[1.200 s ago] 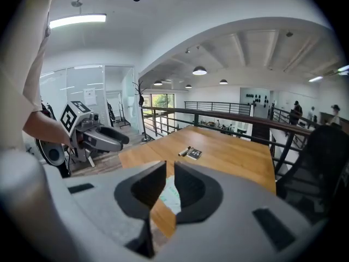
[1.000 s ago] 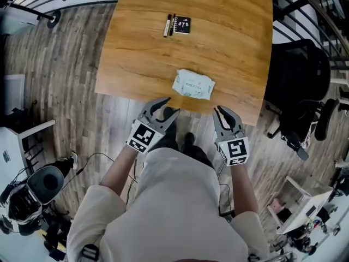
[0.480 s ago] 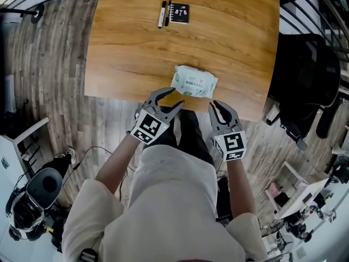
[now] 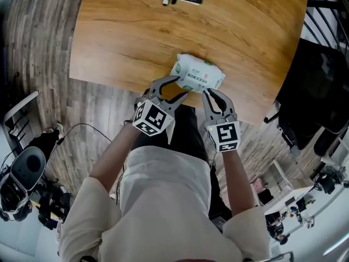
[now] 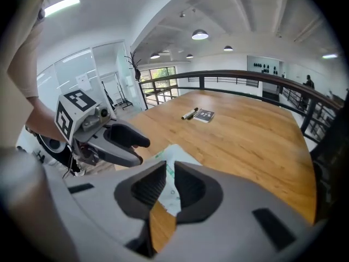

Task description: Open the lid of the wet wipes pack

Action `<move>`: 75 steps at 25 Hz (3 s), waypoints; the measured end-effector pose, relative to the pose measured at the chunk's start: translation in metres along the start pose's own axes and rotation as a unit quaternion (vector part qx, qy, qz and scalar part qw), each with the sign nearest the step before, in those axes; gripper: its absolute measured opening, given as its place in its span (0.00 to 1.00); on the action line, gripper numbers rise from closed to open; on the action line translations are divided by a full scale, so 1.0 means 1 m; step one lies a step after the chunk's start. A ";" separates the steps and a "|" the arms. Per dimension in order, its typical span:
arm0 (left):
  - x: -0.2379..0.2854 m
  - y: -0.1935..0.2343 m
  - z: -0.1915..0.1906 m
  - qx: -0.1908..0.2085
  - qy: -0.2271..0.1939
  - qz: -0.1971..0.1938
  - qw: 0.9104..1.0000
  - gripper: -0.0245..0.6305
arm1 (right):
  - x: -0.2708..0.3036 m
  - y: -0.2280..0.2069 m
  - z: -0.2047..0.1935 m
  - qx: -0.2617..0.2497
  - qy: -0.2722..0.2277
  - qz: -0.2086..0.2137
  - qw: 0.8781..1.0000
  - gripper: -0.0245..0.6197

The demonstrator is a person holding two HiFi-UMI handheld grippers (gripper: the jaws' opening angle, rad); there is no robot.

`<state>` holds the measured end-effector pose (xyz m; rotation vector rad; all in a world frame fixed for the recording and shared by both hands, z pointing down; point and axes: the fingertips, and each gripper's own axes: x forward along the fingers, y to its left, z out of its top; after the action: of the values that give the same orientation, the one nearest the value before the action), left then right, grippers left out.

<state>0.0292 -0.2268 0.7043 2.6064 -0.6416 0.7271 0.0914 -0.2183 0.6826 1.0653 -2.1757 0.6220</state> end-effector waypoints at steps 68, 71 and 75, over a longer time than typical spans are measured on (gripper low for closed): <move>0.049 0.019 -0.051 0.076 0.102 0.023 0.992 0.37 | 0.074 -0.085 -0.002 -0.308 0.050 -0.101 0.945 0.15; 0.049 0.017 -0.051 0.074 0.115 0.015 0.991 0.39 | 0.078 -0.086 -0.003 -0.302 0.057 -0.098 0.946 0.15; 0.044 0.015 -0.049 0.091 0.133 0.009 0.987 0.40 | 0.072 -0.083 0.002 -0.297 0.063 -0.095 0.948 0.15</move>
<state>0.0360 -0.2319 0.7711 2.5995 -0.5410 1.1636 0.1244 -0.3033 0.7437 0.8578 -1.9277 -0.0637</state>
